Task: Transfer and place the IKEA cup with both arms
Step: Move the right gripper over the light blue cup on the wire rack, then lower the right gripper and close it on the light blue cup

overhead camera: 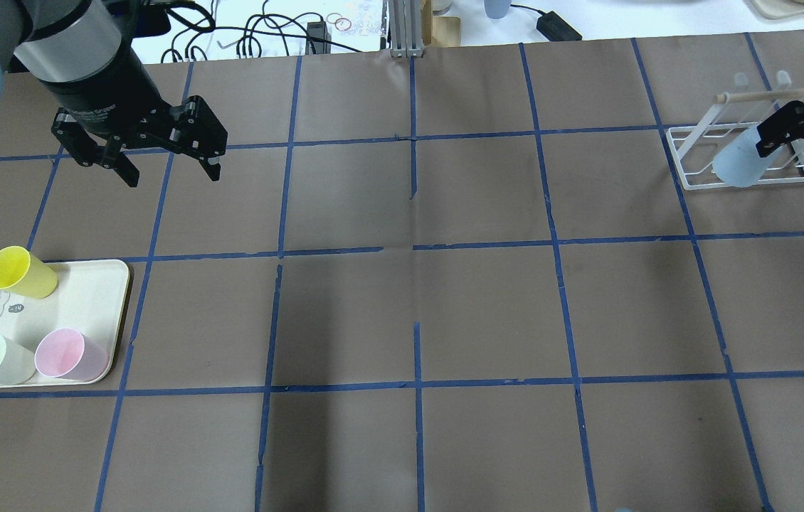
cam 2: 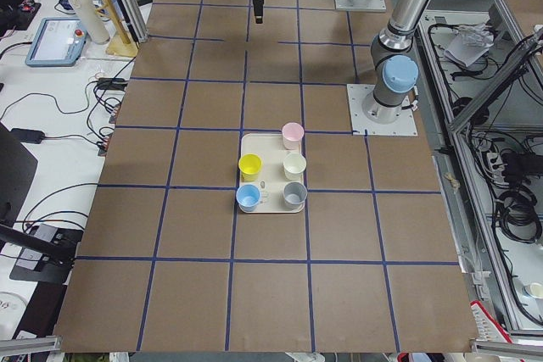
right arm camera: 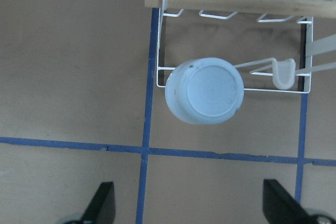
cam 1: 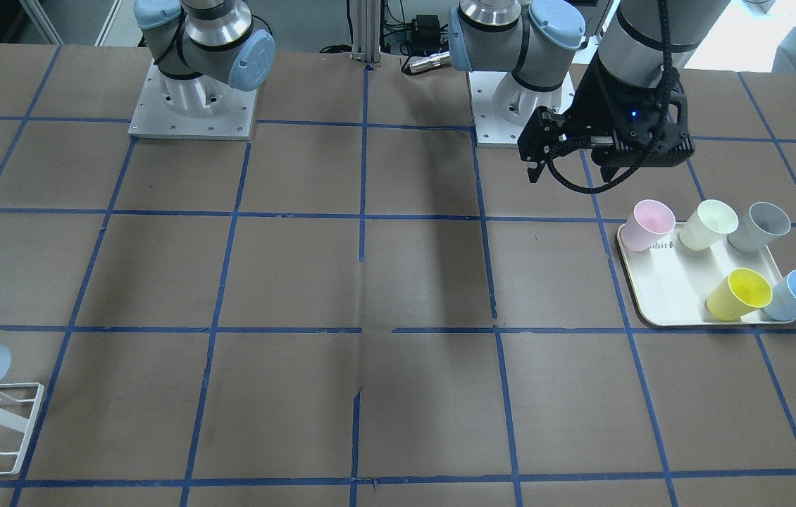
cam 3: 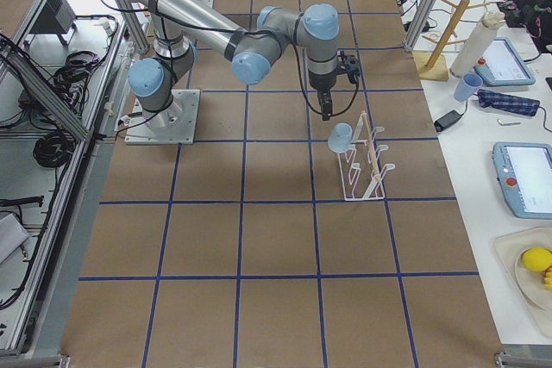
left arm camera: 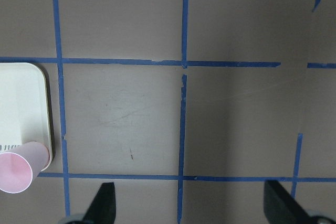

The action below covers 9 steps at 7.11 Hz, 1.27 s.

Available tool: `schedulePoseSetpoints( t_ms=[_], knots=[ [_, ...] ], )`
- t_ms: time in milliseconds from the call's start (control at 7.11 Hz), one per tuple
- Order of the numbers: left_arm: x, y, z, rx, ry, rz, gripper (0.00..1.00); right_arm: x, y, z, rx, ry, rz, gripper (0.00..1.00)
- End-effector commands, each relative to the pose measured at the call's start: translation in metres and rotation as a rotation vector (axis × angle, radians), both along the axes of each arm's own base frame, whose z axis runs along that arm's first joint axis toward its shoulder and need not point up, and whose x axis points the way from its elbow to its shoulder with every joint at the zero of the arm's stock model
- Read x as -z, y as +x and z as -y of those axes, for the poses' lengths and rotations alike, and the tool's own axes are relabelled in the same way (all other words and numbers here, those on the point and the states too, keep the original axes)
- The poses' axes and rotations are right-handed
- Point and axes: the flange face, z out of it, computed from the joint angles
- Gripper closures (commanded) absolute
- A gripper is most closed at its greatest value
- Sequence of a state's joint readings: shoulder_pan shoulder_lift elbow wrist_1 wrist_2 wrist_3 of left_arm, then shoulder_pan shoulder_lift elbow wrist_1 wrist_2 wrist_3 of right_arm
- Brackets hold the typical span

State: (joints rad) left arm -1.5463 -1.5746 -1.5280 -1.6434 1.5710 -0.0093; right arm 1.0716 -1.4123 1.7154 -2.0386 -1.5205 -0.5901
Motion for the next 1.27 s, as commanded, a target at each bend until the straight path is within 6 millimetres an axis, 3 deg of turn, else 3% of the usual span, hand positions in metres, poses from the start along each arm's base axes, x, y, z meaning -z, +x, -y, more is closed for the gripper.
schedulePoseSetpoints(
  t_ms=[0, 844, 1125],
  knots=[
    [0.000, 0.000, 0.000, 0.000, -0.001, 0.000, 0.00, 0.028, -0.011, 0.019, -0.027, -0.018, -0.013, 0.00],
    [-0.001, 0.000, 0.001, -0.001, -0.003, 0.000, 0.00, 0.083, -0.023, 0.047, -0.029, -0.042, -0.007, 0.00],
    [-0.001, 0.000, 0.001, -0.004, -0.003, 0.002, 0.00, 0.087, -0.022, 0.050, -0.034, -0.054, 0.010, 0.00]
  ],
)
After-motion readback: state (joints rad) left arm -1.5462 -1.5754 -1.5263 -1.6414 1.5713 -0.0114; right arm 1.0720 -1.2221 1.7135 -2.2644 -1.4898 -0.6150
